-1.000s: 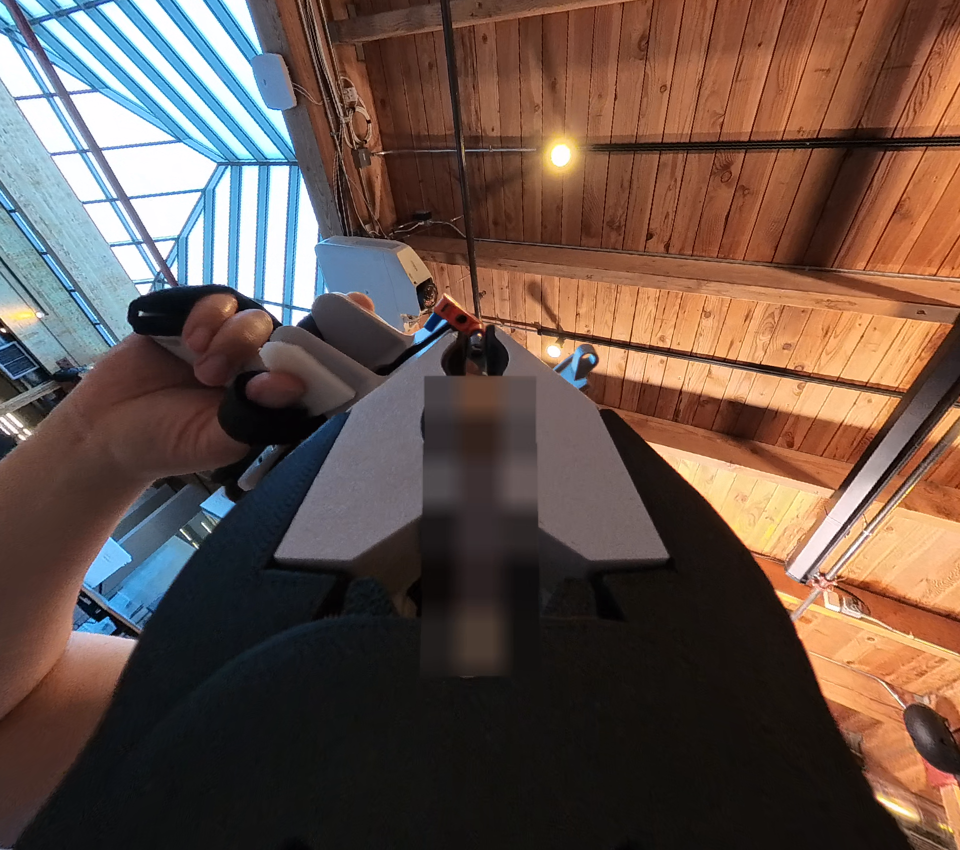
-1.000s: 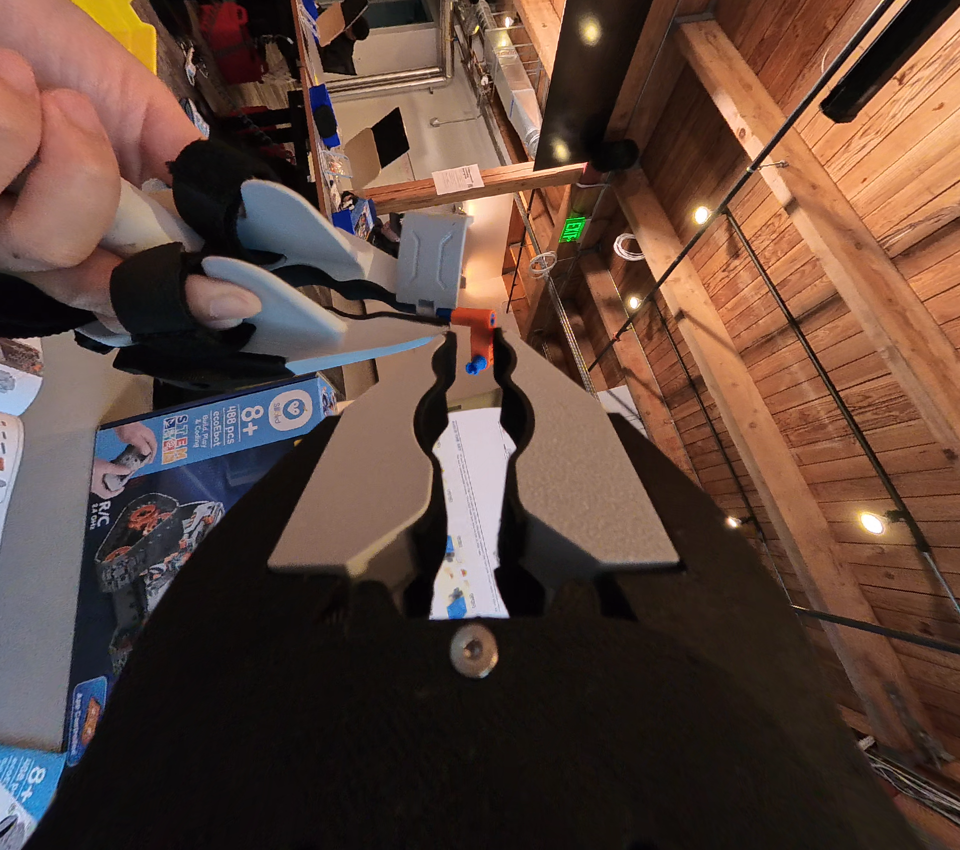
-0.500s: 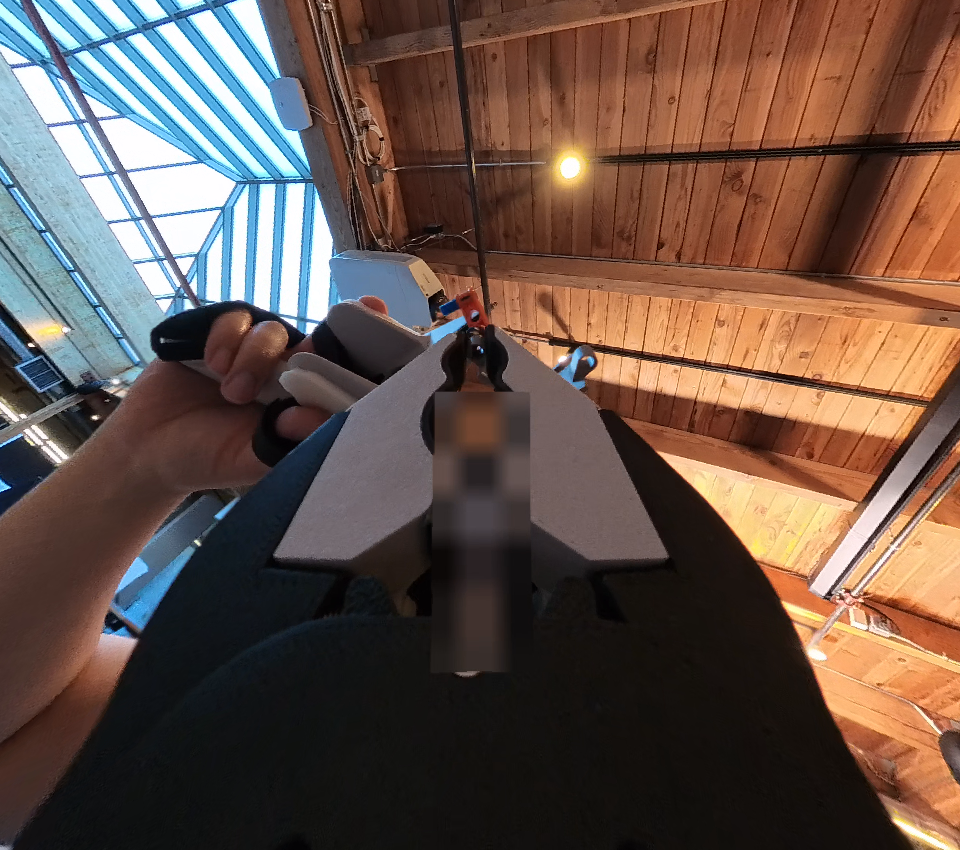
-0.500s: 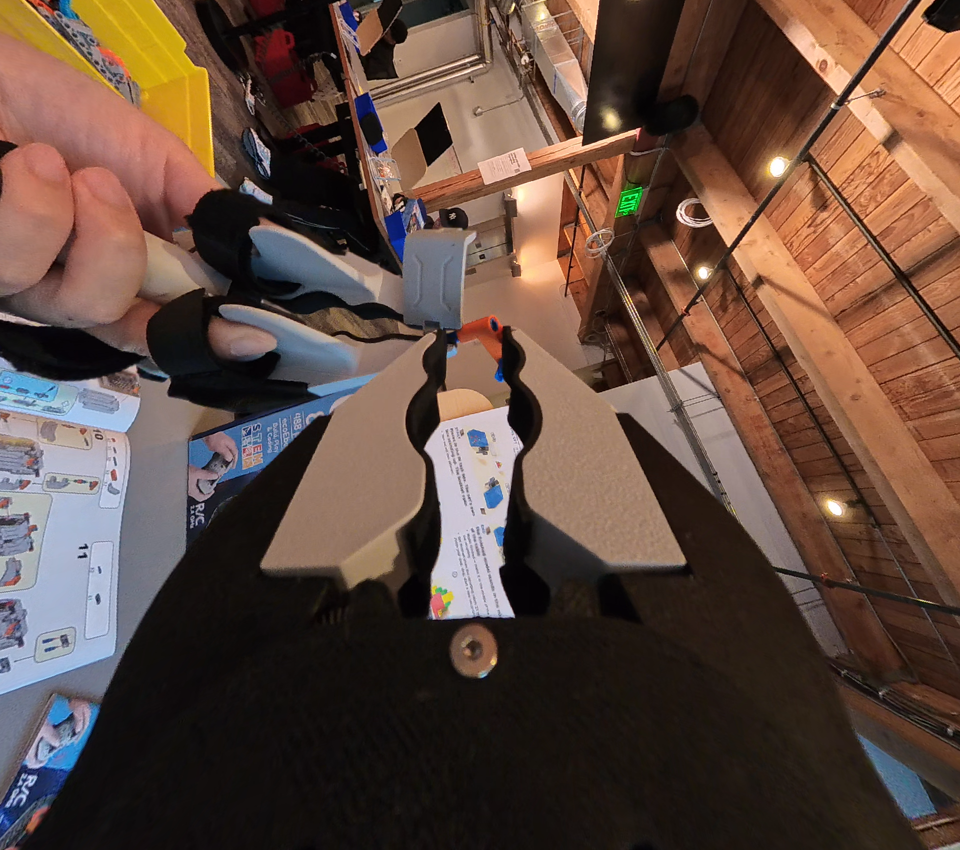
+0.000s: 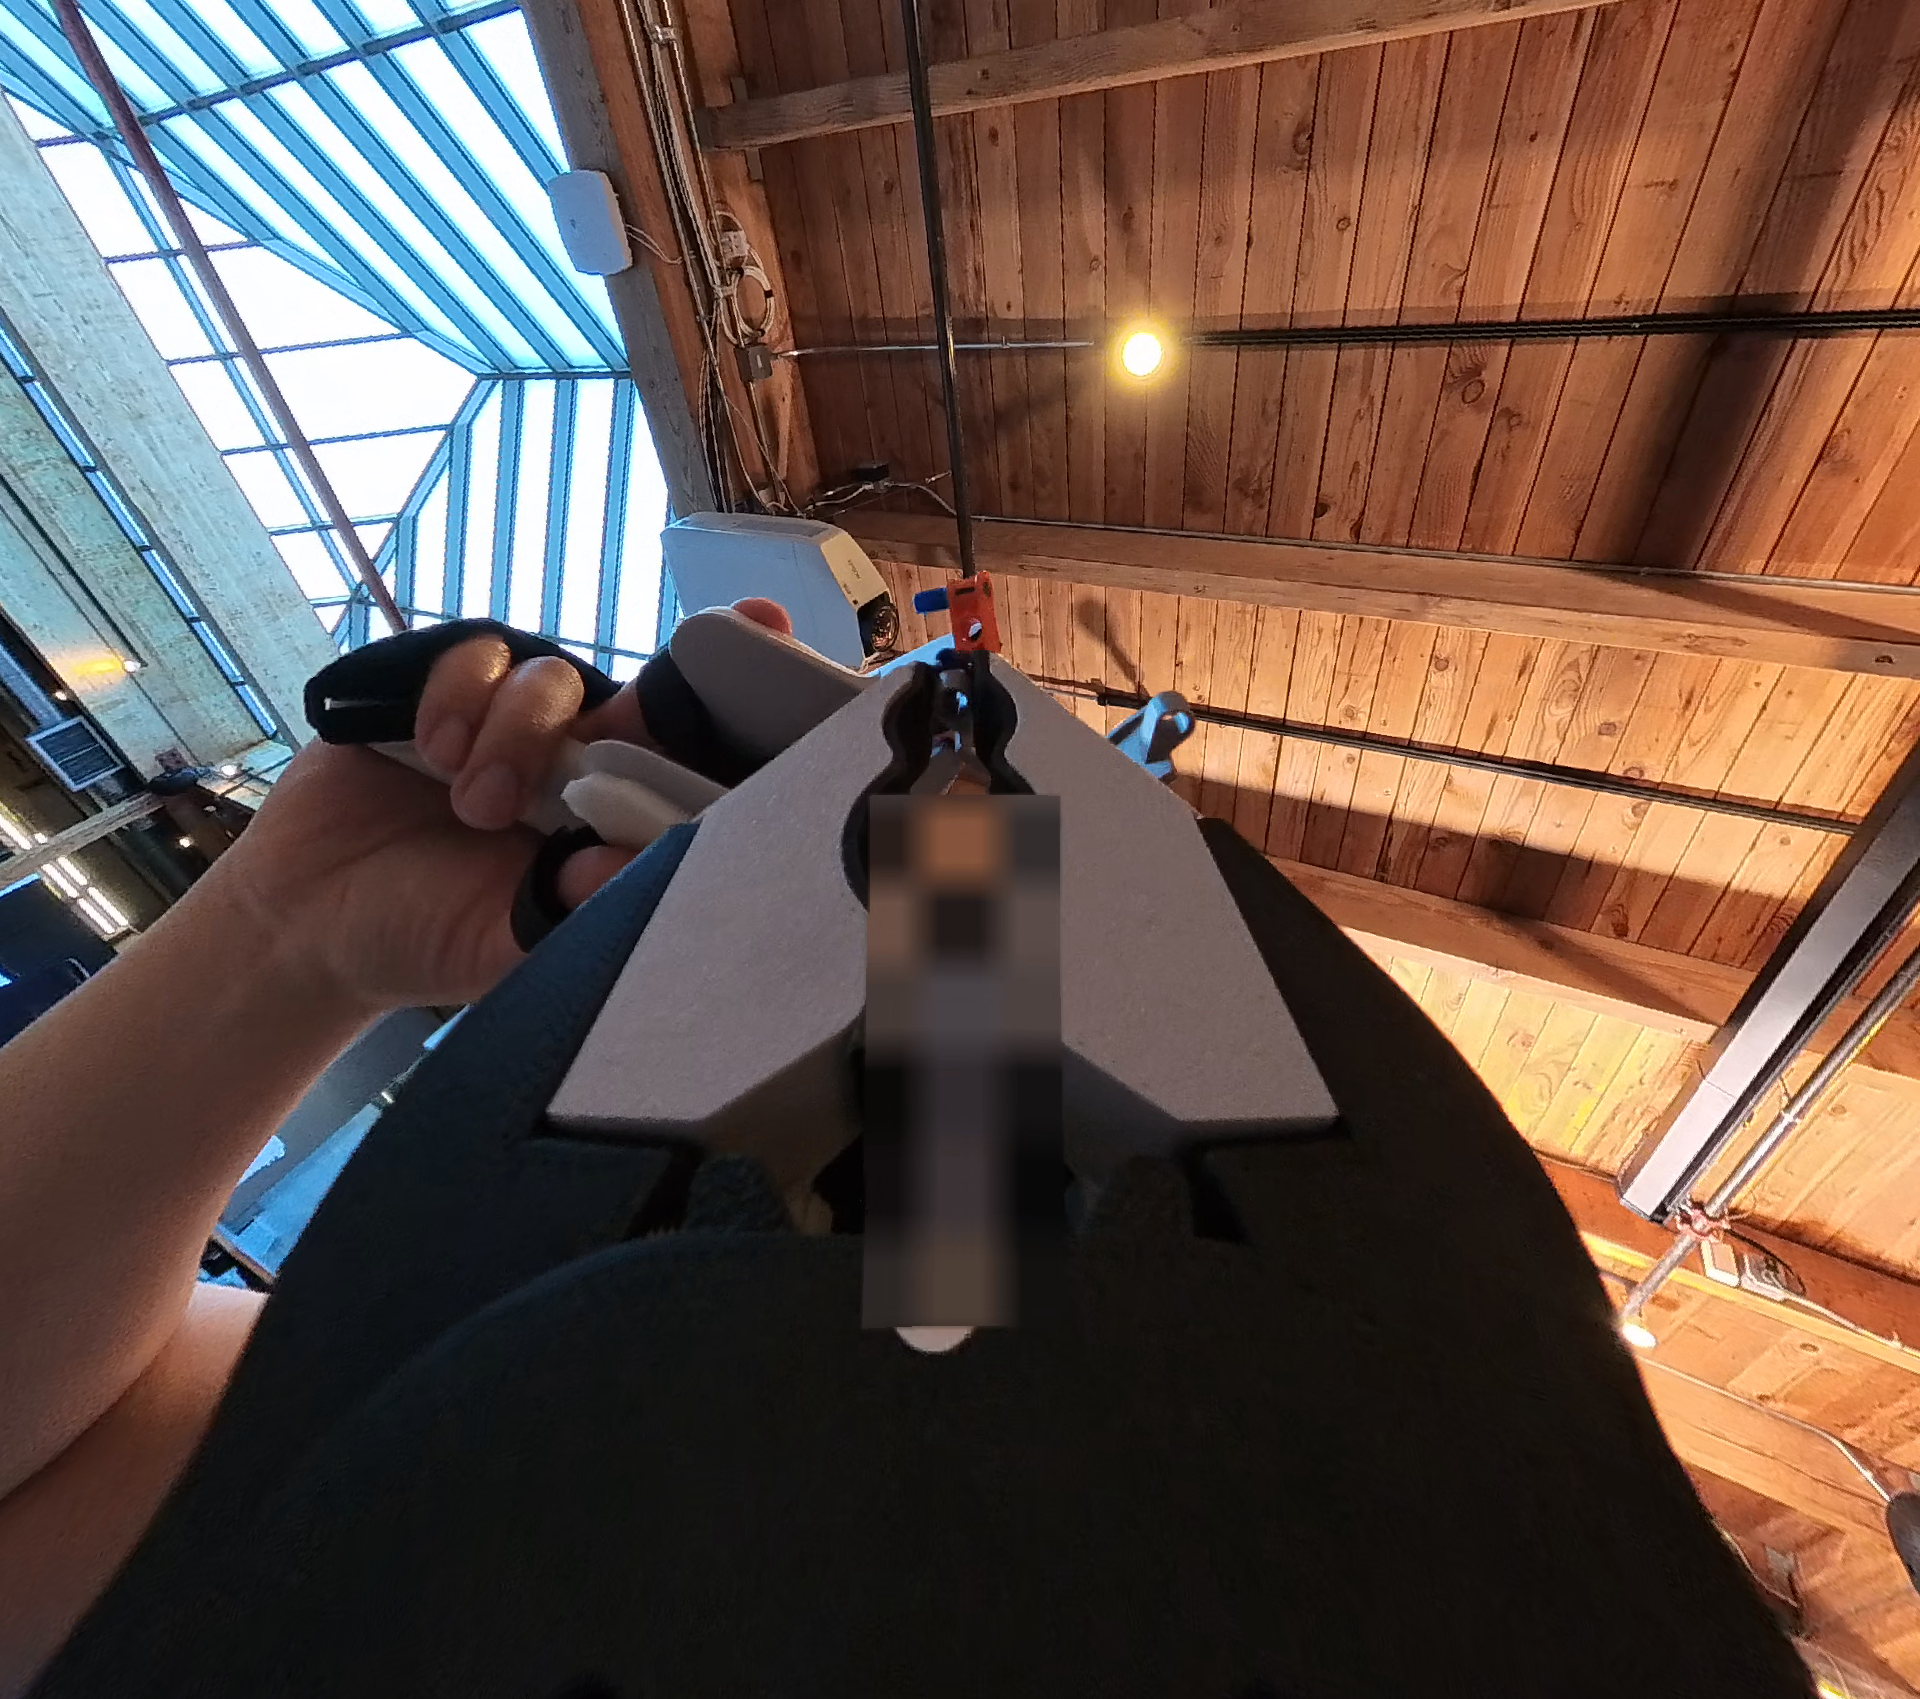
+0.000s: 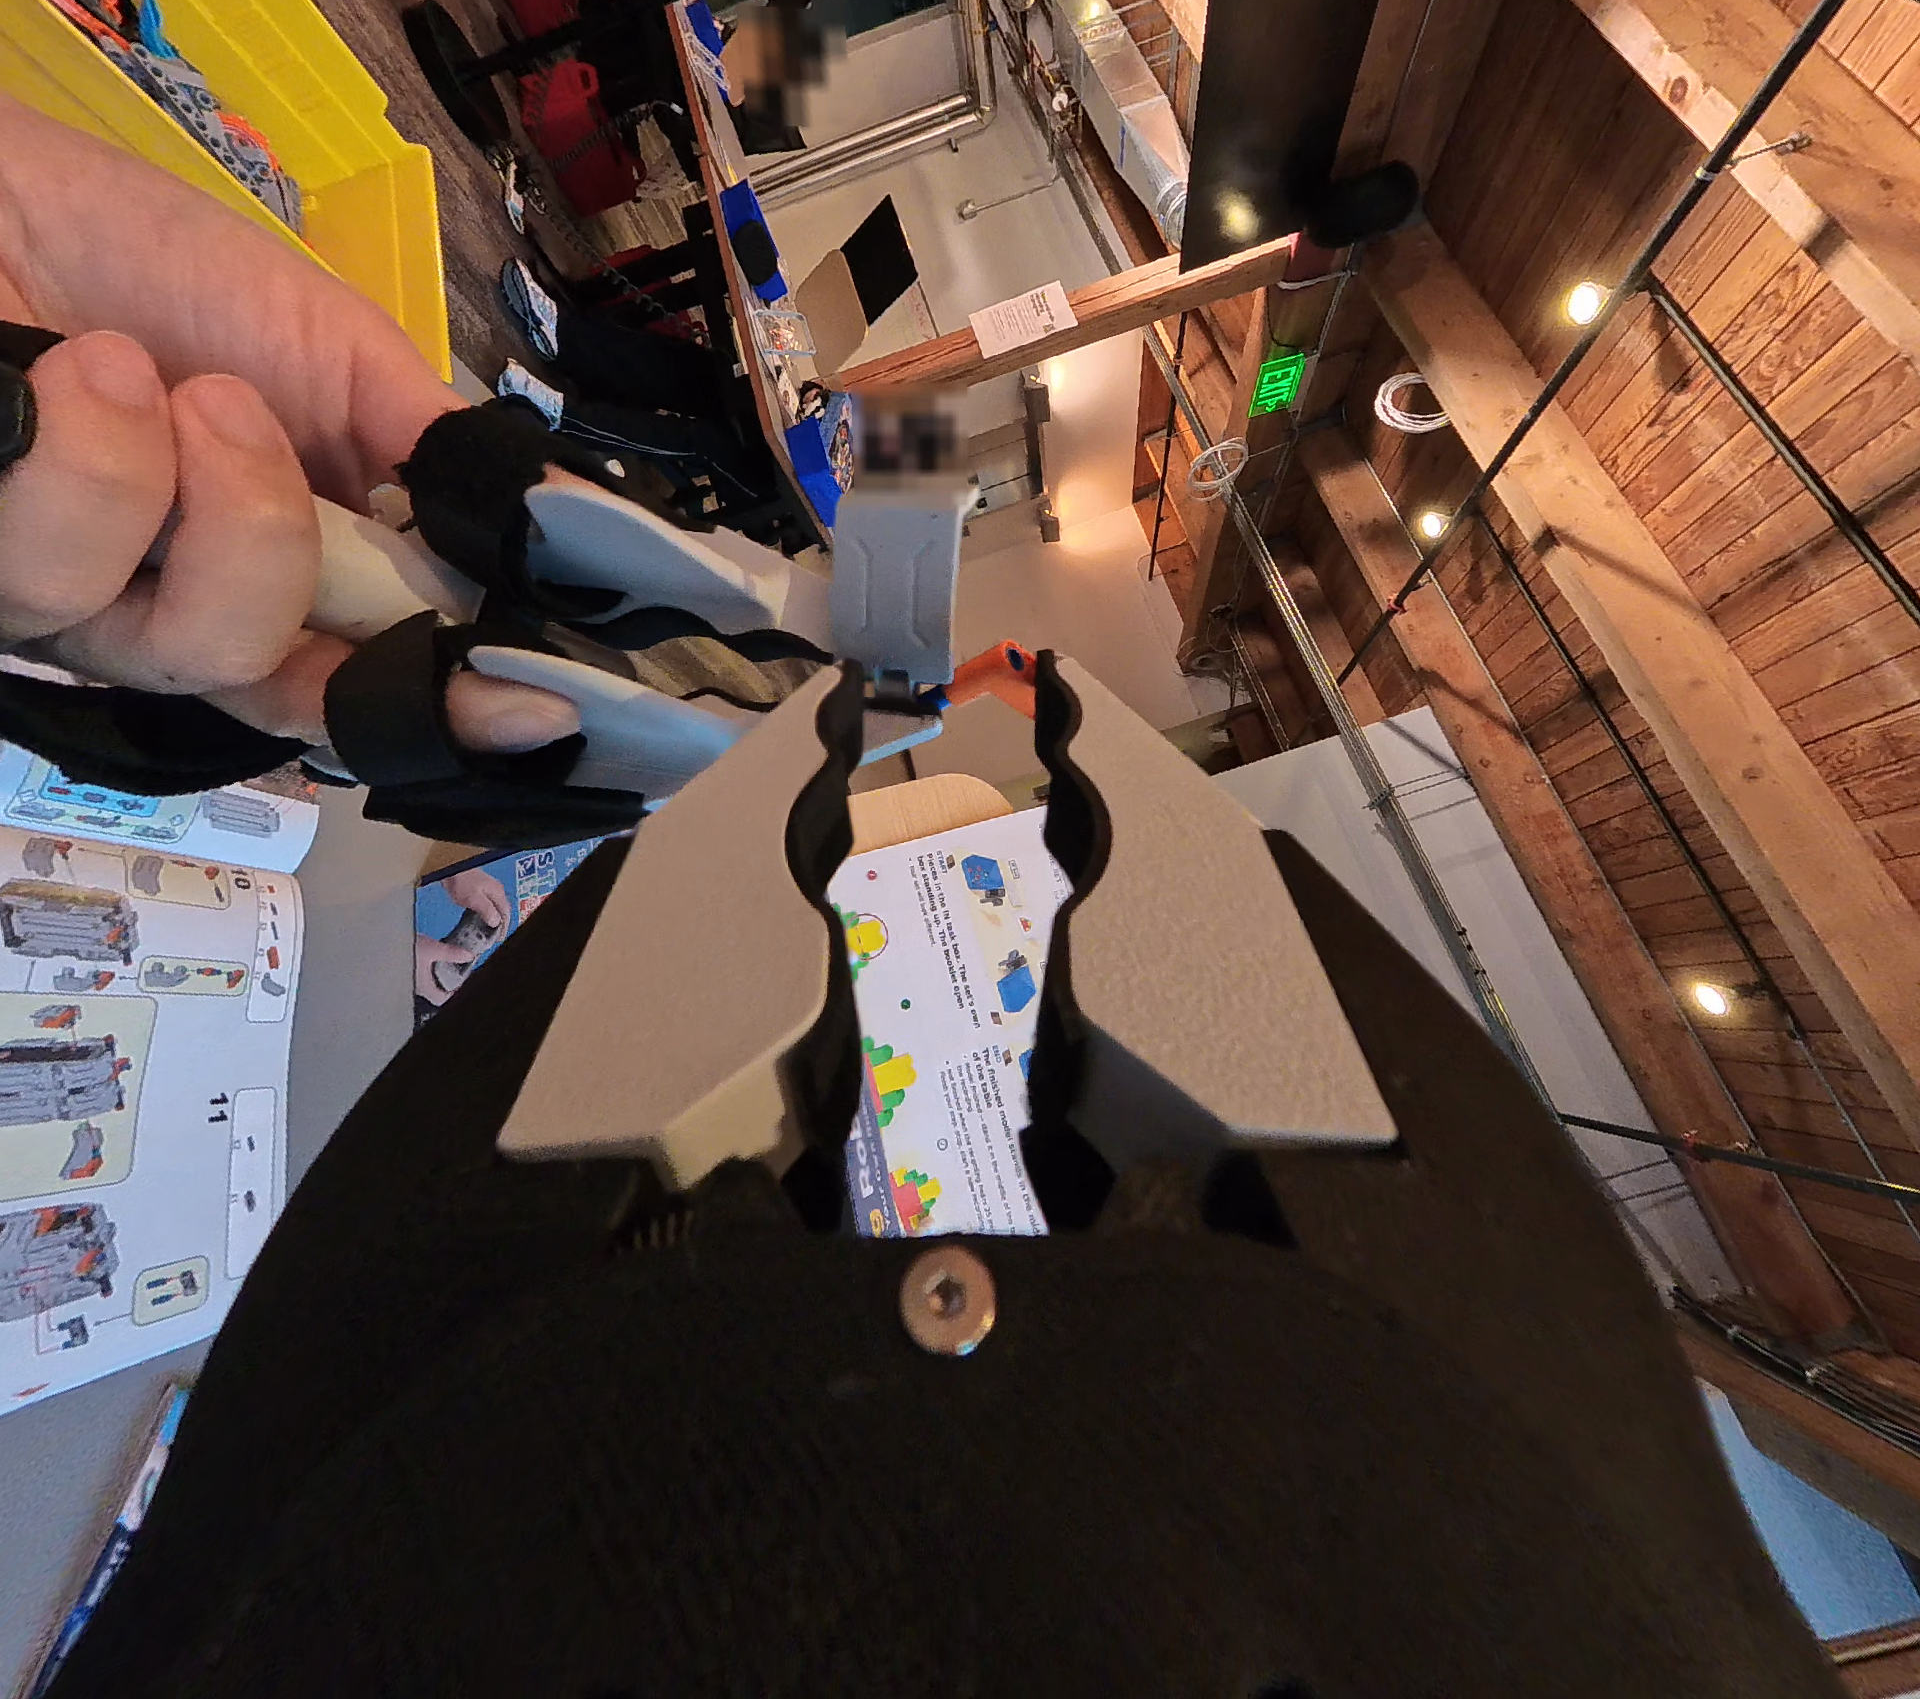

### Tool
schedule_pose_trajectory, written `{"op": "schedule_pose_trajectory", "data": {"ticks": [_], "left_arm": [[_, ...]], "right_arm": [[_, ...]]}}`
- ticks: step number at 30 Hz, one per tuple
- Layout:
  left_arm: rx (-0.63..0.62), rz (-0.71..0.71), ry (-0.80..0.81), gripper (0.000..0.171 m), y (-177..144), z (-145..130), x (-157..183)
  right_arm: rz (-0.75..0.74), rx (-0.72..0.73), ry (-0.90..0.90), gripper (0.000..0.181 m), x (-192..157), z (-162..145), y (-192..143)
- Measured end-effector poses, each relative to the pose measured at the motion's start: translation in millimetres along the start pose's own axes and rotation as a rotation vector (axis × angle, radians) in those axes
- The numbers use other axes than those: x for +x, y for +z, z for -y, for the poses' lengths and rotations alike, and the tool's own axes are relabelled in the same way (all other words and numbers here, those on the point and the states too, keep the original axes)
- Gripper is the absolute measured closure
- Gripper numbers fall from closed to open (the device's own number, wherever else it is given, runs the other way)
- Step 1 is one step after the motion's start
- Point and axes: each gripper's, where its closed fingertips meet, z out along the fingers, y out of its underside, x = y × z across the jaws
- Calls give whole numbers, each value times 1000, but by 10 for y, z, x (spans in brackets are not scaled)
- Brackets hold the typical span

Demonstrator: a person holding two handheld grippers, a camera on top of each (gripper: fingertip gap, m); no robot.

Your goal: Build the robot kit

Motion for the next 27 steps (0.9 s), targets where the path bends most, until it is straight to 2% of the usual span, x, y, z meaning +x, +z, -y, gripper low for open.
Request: {"op": "schedule_pose_trajectory", "data": {"ticks": [7,14,21,27], "left_arm": [[2,-5,-6,167,-3,3,7],[3,21,19,167,-24,24,-27],[-60,104,114,167,-26,-11,-107],[-110,85,83,166,-30,-57,-125]], "right_arm": [[-17,-27,-72,146,-10,-10,12],[10,-9,-12,150,-21,-23,-14],[10,9,-39,157,-63,-18,-59],[15,9,-63,162,-133,-38,-76]]}}
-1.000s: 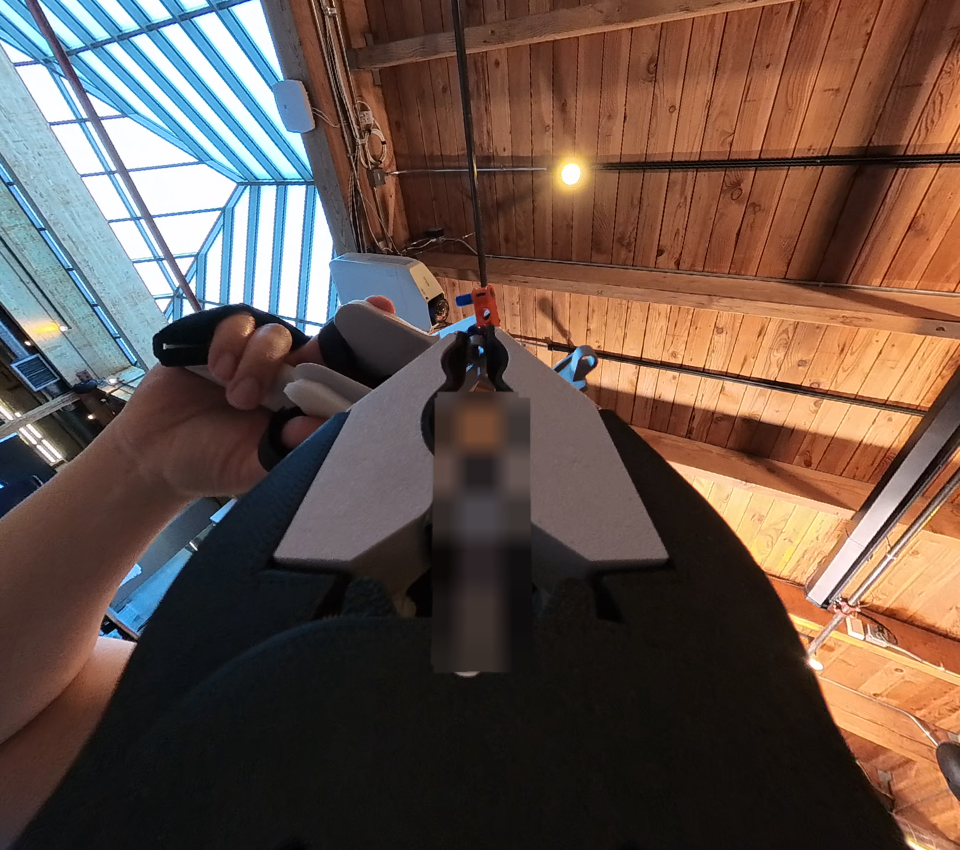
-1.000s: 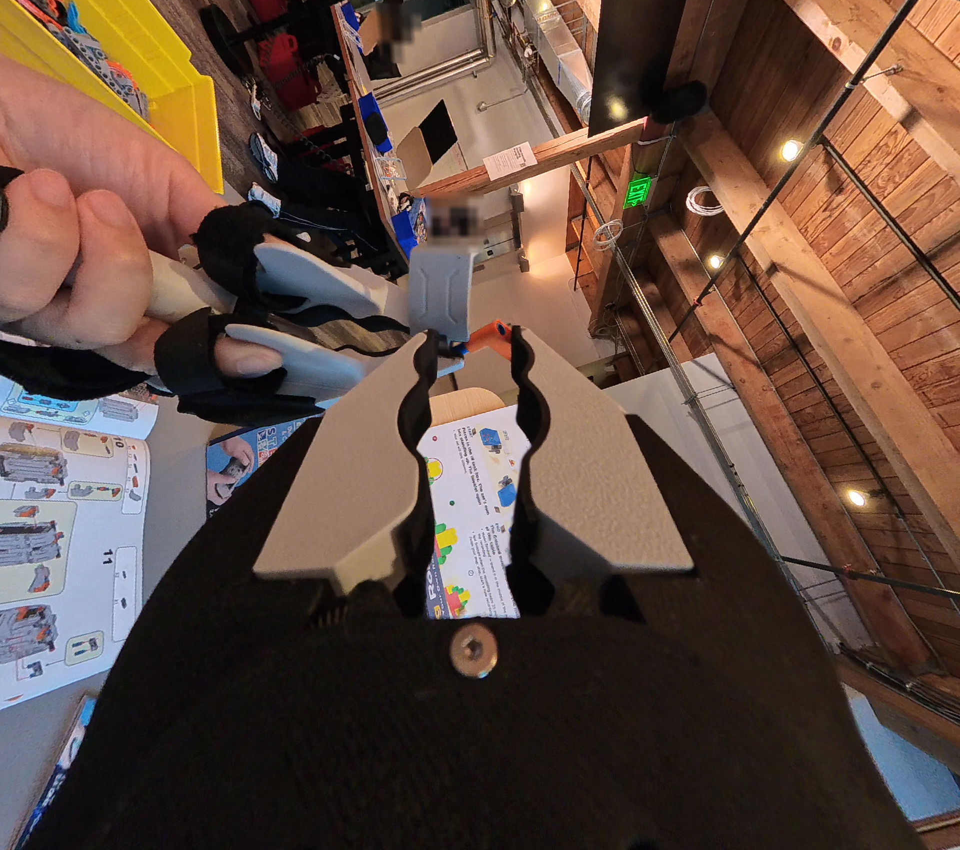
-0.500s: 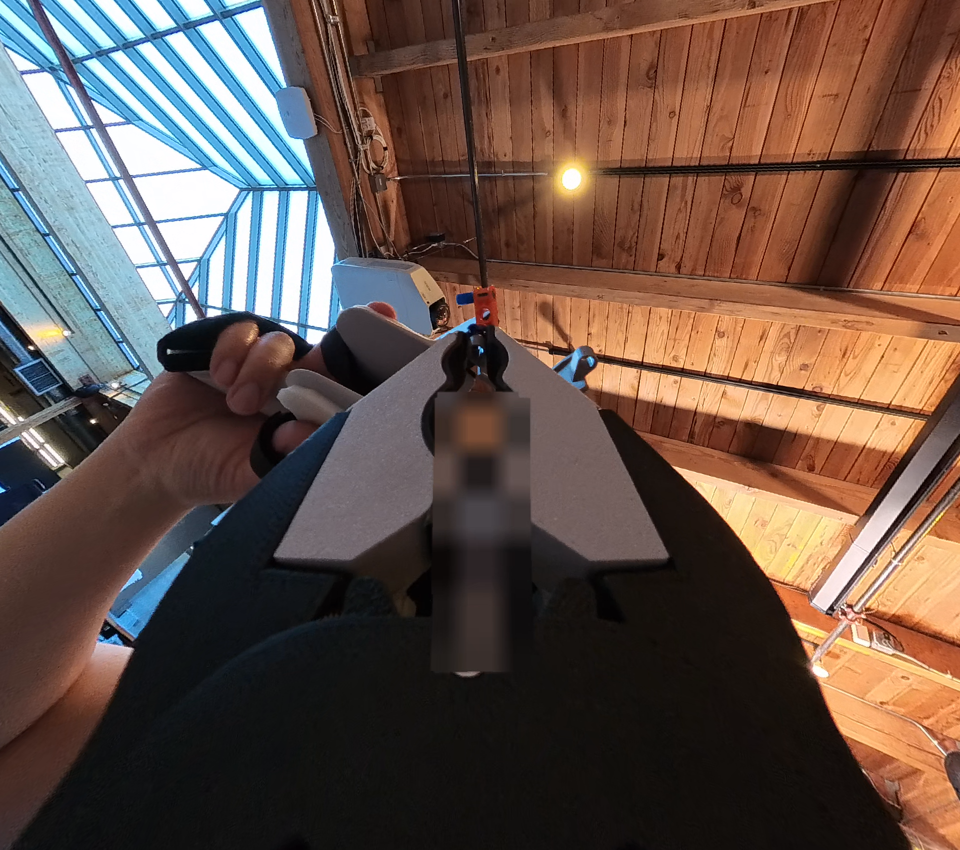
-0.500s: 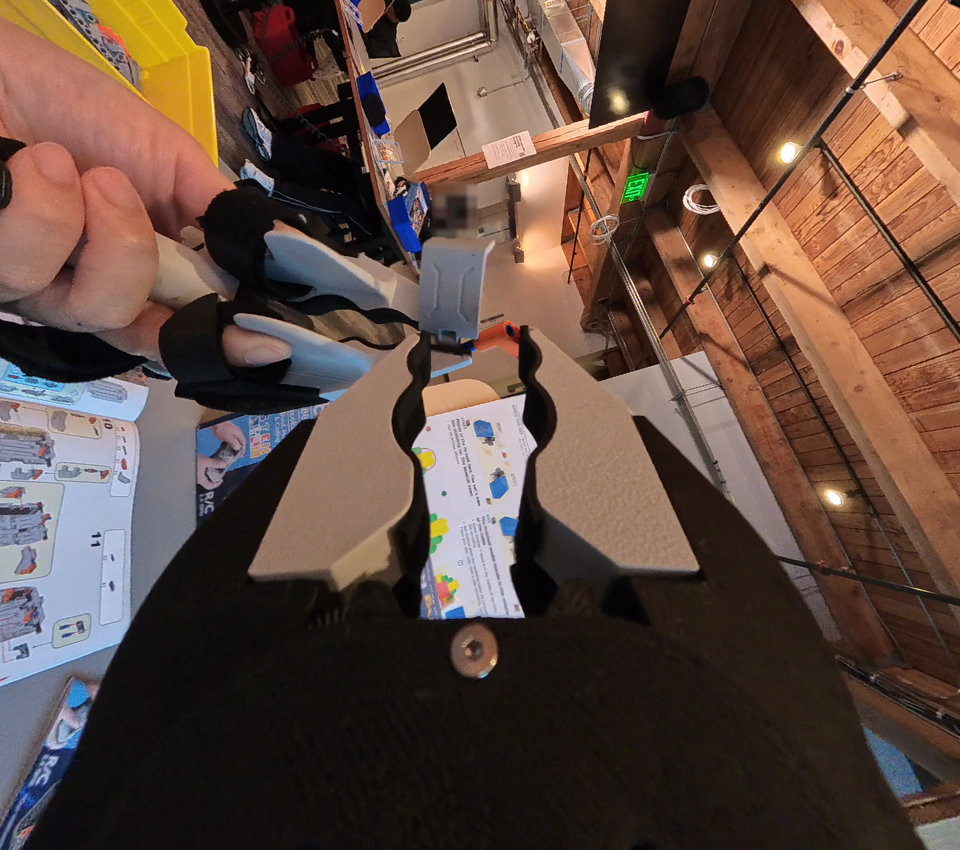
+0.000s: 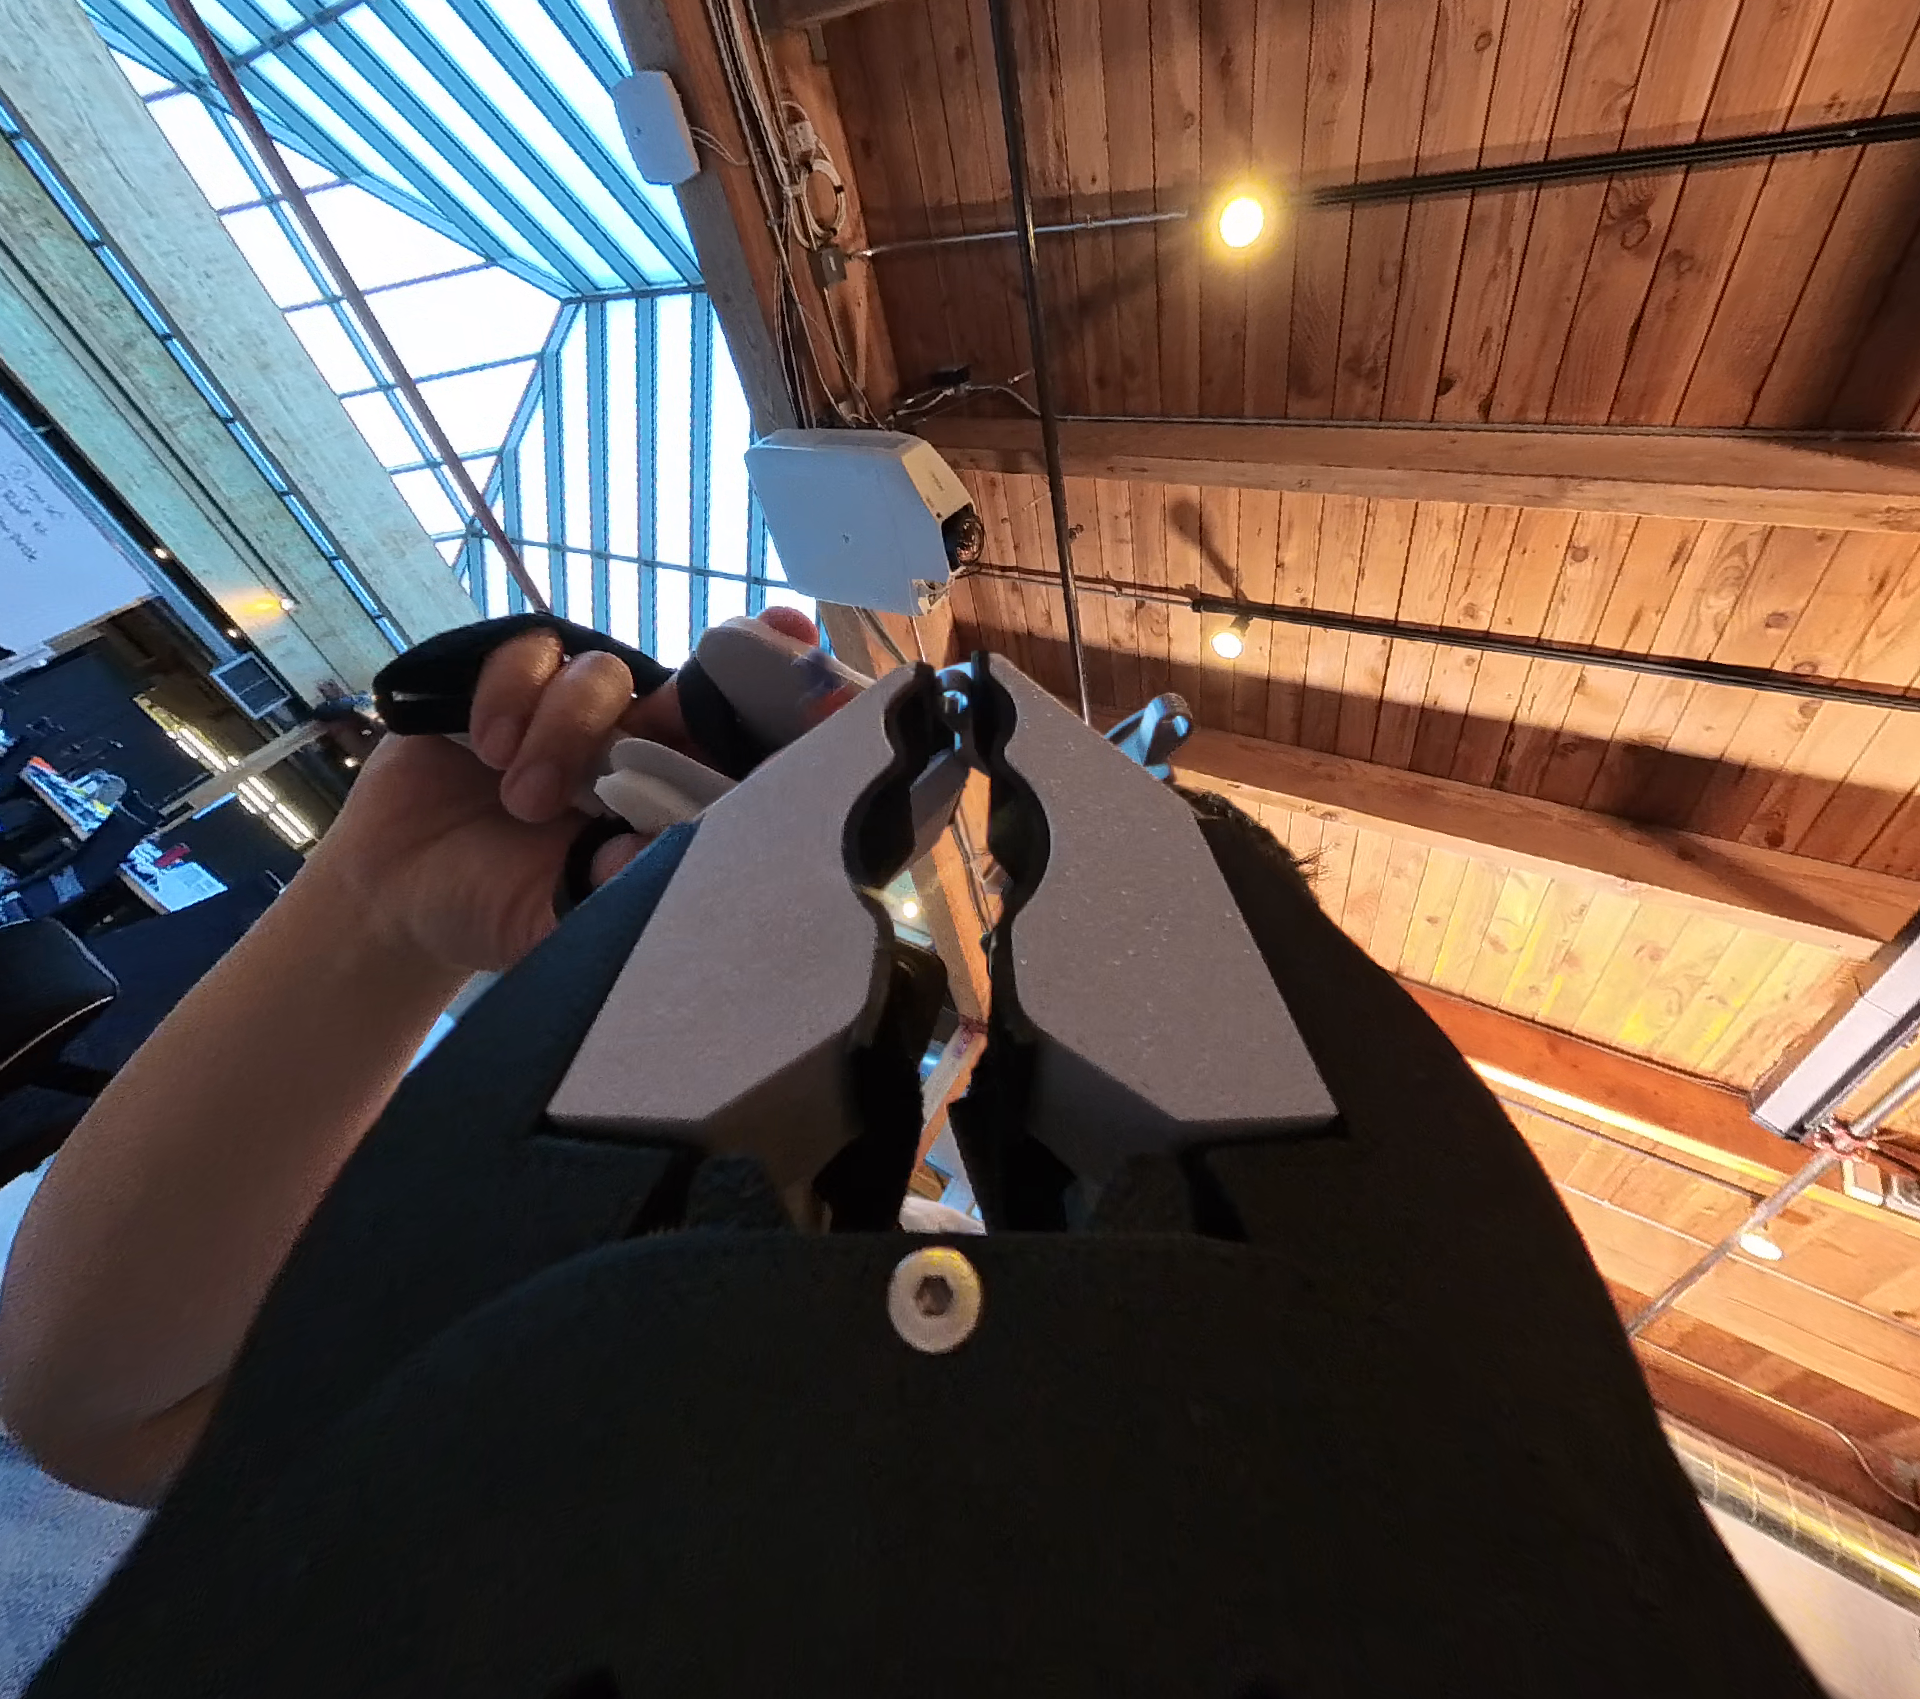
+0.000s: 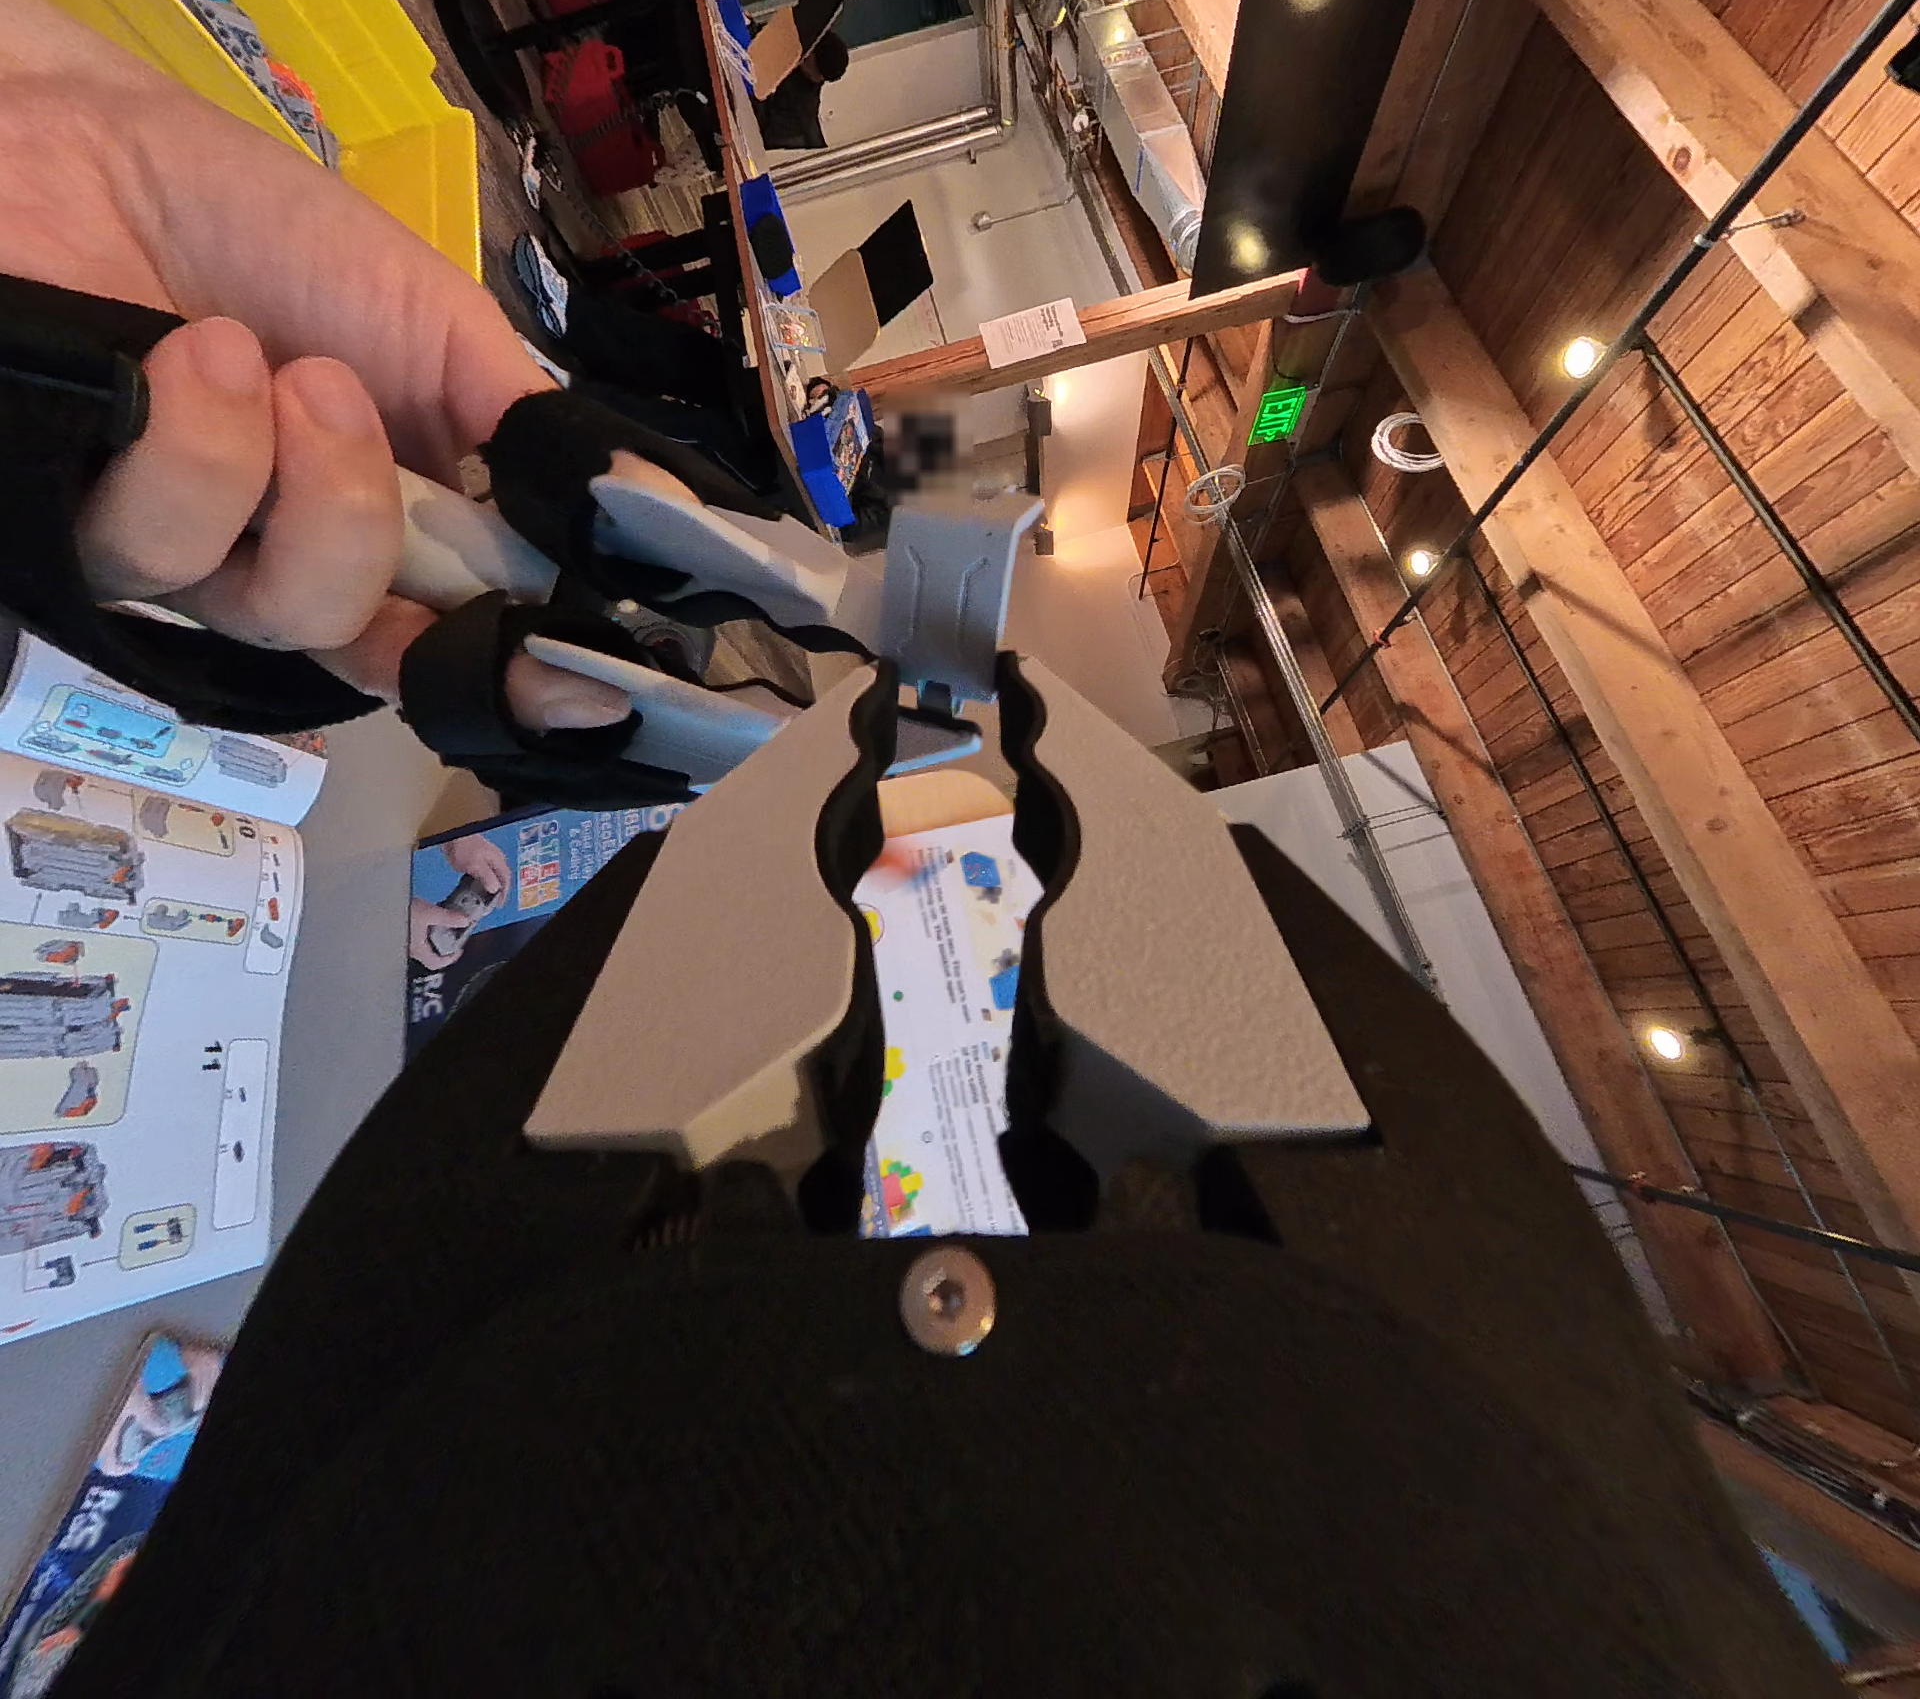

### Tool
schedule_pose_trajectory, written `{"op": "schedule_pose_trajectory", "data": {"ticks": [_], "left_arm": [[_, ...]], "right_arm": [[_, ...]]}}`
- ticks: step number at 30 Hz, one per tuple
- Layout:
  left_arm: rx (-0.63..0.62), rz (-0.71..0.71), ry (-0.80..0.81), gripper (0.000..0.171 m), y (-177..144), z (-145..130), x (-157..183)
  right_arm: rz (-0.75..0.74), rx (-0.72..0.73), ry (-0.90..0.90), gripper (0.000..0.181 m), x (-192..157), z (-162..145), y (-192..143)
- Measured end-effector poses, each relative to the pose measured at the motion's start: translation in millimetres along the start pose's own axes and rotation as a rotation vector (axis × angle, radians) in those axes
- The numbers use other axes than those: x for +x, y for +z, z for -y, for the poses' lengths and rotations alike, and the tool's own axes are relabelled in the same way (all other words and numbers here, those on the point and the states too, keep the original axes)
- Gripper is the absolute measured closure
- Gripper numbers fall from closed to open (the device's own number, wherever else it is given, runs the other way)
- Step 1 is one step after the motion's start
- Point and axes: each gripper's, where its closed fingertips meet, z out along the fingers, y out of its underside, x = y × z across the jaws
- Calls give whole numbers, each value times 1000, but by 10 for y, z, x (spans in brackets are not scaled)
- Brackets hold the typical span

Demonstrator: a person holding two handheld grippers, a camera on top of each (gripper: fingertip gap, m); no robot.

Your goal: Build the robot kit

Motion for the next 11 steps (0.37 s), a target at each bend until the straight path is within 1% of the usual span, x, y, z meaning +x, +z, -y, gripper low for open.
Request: {"op": "schedule_pose_trajectory", "data": {"ticks": [4,6,7,9,10,11], "left_arm": [[-16,33,-1,167,-50,-27,-73],[-7,53,4,166,-128,6,-105],[-2,64,15,166,-176,45,-109],[-11,112,66,166,-254,153,-119],[-25,146,104,166,-272,208,-131],[-44,184,146,166,-282,245,-150]], "right_arm": [[17,-6,72,162,-83,-89,-84],[49,-25,185,163,-217,-229,-195],[71,-47,264,163,-302,-351,-279],[83,-133,466,163,-466,-744,-499],[60,-173,595,164,-547,-977,-626],[72,-192,752,171,-698,-1148,-752]]}}
